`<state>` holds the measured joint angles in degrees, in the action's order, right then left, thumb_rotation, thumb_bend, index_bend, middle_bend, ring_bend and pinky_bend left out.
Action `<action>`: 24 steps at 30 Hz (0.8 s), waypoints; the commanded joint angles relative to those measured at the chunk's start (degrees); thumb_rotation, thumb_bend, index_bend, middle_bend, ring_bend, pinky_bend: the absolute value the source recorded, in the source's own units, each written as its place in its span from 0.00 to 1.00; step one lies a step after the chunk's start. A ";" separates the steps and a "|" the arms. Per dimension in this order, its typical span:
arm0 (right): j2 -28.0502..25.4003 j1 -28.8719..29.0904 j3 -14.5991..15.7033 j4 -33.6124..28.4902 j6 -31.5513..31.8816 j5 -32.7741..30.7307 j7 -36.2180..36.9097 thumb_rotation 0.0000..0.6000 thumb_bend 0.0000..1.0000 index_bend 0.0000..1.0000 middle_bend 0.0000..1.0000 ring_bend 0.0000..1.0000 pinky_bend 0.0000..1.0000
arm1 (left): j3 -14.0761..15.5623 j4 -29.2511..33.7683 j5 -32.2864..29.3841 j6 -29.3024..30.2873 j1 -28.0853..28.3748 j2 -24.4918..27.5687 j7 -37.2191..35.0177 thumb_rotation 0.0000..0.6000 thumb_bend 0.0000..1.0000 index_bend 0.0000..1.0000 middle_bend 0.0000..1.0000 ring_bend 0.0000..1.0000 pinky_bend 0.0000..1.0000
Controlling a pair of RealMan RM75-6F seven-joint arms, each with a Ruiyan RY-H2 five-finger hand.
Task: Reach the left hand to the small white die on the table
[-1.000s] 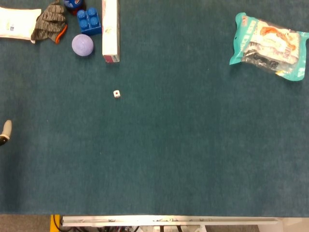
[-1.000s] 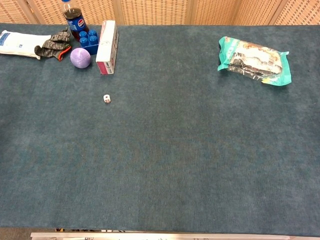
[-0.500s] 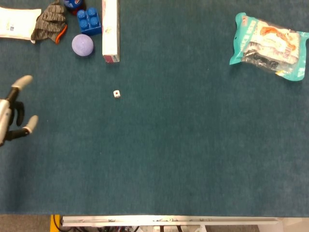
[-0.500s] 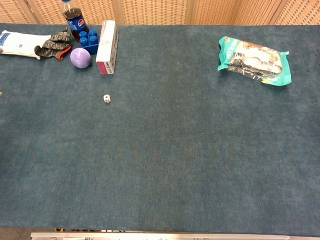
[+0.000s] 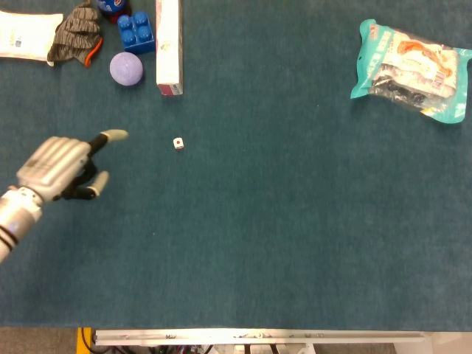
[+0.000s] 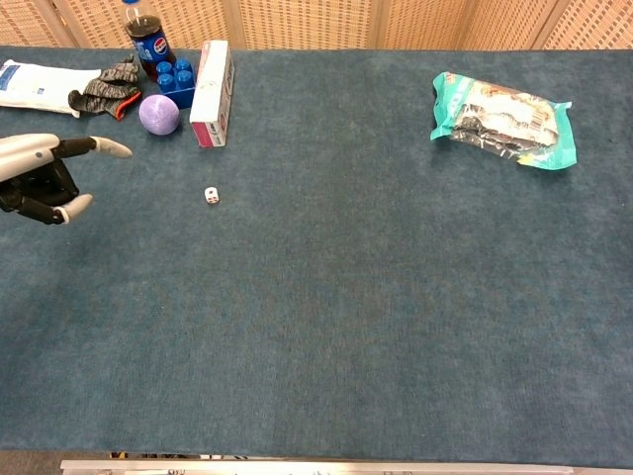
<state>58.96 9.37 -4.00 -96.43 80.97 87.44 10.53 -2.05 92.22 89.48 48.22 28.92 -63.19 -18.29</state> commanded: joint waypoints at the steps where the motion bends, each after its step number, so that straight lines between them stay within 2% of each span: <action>1: -0.01 -0.10 0.04 0.11 0.07 -0.04 0.11 1.00 0.37 0.15 0.34 0.31 0.32 | 0.16 0.31 -0.43 -2.27 2.31 -1.08 1.11 1.00 0.52 0.14 0.96 0.96 1.00; 14: -0.24 -1.13 0.65 1.51 0.78 0.09 2.07 1.00 0.37 0.15 0.34 0.31 0.32 | -0.16 0.55 -6.36 -10.87 9.29 -7.04 8.77 1.00 0.52 0.15 0.97 0.98 1.00; 24: -0.24 -2.06 0.89 2.63 1.57 -0.04 3.58 1.00 0.37 0.15 0.34 0.31 0.32 | -0.60 -1.28 -13.21 -13.83 12.57 -11.32 15.23 1.00 0.52 0.15 0.98 0.99 1.00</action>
<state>58.71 7.33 -3.12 -93.83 82.52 87.40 14.09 -2.64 91.52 77.18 34.93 40.90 -73.83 -4.01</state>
